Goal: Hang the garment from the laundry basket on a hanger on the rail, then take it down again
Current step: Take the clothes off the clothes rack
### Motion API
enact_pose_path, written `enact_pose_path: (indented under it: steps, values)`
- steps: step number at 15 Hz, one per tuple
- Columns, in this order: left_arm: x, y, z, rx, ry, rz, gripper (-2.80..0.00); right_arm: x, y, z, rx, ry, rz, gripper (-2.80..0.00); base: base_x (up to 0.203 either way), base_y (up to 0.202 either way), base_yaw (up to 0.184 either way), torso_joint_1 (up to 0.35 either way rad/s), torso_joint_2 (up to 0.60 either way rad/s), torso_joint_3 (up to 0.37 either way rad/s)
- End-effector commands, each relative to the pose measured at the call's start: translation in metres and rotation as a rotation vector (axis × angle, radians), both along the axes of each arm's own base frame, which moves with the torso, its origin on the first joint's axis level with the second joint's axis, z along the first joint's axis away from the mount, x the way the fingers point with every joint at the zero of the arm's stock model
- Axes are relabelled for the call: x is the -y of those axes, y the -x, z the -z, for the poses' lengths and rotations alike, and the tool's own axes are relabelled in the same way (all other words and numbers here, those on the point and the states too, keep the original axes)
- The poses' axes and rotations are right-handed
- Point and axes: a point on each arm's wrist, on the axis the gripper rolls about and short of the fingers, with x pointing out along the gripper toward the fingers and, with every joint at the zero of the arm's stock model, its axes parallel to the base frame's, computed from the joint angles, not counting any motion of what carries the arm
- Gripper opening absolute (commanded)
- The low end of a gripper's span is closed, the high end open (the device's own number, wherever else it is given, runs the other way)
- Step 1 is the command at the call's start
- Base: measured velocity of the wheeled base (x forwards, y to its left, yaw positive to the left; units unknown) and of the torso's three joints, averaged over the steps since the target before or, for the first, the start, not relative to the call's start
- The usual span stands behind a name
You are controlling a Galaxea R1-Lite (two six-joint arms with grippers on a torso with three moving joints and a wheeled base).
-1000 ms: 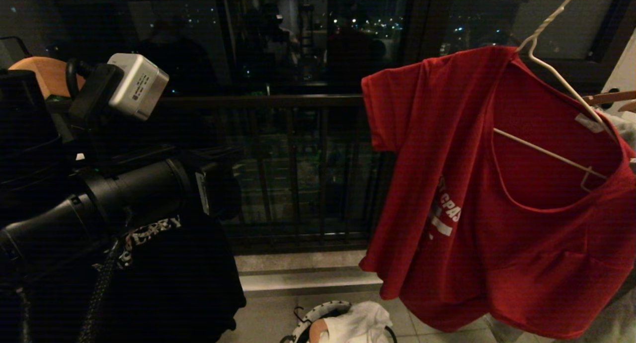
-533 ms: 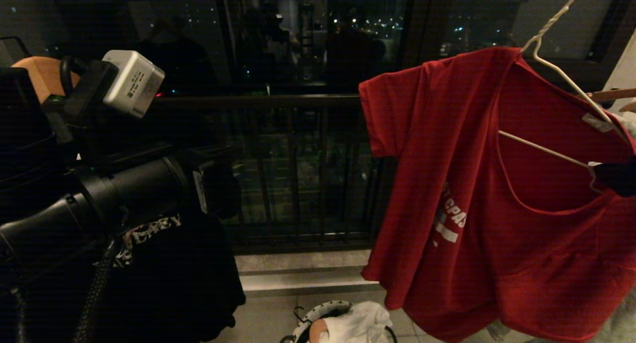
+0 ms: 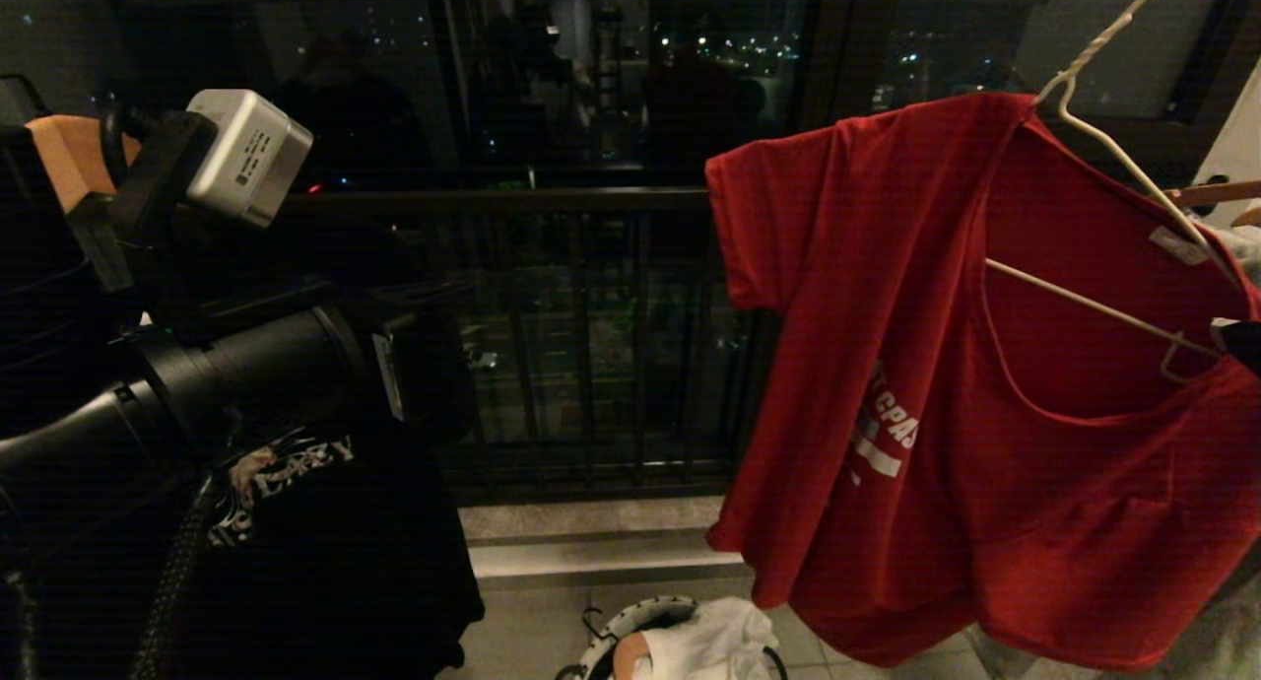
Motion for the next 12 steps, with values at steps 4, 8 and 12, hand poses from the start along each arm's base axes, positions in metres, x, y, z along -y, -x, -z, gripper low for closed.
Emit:
enact_pose_path:
  steps: [4, 8, 12]
  values:
    - [0.000, 0.000, 0.000, 0.003, 0.001, -0.001, -2.80, 0.004, 0.001, -0.001, 0.004, 0.003, 0.016, 0.00, 0.000, 0.000, 0.000, 0.000, 0.00, 0.000]
    - [0.000, 0.001, -0.001, 0.004, 0.002, -0.001, -2.80, 0.004, -0.006, 0.000, -0.008, 0.010, 0.041, 0.00, 0.000, 0.000, 0.000, 0.000, 0.00, 0.000]
    - [-0.001, 0.001, -0.001, 0.005, 0.003, -0.001, -2.80, 0.012, -0.009, 0.000, -0.008, 0.009, 0.098, 0.00, 0.000, 0.000, 0.000, 0.000, 0.00, 0.000]
